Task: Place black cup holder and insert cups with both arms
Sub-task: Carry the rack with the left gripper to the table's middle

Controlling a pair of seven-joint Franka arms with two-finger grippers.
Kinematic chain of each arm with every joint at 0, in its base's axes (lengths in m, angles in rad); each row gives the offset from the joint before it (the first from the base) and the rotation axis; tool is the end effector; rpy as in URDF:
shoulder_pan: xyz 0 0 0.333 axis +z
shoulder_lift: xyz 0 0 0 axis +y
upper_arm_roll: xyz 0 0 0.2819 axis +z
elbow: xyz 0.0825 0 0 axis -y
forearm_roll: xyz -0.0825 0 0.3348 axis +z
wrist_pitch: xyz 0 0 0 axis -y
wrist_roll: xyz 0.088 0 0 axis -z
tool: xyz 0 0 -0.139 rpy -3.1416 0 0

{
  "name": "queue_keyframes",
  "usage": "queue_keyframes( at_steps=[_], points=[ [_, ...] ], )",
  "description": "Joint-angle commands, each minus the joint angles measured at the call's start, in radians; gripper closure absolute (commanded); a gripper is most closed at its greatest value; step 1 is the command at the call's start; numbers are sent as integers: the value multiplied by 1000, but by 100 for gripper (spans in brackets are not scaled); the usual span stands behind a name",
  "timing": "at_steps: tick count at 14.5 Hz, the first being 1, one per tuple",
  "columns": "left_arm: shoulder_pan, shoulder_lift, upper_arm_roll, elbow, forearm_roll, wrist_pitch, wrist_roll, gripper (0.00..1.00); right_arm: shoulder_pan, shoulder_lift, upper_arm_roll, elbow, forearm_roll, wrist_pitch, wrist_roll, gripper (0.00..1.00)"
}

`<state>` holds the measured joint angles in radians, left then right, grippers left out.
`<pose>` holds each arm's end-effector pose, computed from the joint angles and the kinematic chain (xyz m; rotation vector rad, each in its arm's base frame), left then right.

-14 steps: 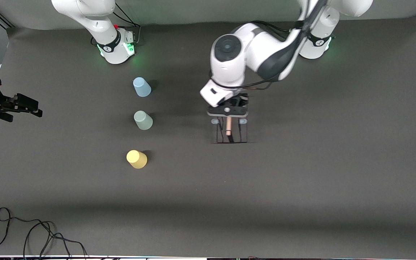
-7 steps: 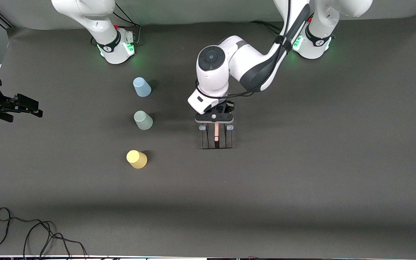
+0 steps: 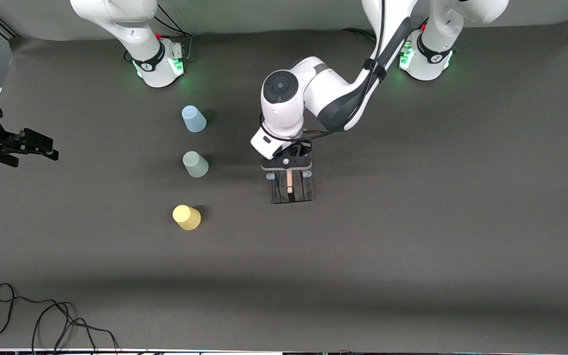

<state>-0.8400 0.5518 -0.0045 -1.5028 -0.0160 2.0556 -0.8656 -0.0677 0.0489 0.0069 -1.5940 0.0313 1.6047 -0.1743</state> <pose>0.4249 -0.4798 0.3082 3.1296 0.0457 -0.0185 0.5180 -0.0273 0.5265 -3.1004 -0.1736 0.0532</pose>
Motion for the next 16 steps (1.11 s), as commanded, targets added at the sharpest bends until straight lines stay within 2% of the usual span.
queue_keyframes(
  at_steps=[1,5,7,8,9,10,14,16],
  points=[
    [-4,13,3,41,-38,-14,-21,100,0,14,7,25,-8,-25,4,0],
    [-2,11,3,41,-32,-14,-10,100,17,12,8,9,-7,-37,18,0],
    [-2,11,3,42,-30,-14,-4,77,17,9,10,2,-7,-37,19,0],
    [-2,11,3,44,-30,-14,-3,56,19,6,10,-4,-5,-38,21,0],
    [-2,11,3,52,-28,-15,2,10,20,2,10,-10,-5,-38,22,0],
    [-1,11,3,58,-30,-15,13,0,20,-1,10,-17,-5,-40,27,0],
    [44,-21,3,88,-39,-49,13,0,77,-18,13,-50,-5,-43,145,0],
    [90,-64,3,110,-39,-101,22,0,124,-44,12,-108,-5,-28,217,0]
  ],
)
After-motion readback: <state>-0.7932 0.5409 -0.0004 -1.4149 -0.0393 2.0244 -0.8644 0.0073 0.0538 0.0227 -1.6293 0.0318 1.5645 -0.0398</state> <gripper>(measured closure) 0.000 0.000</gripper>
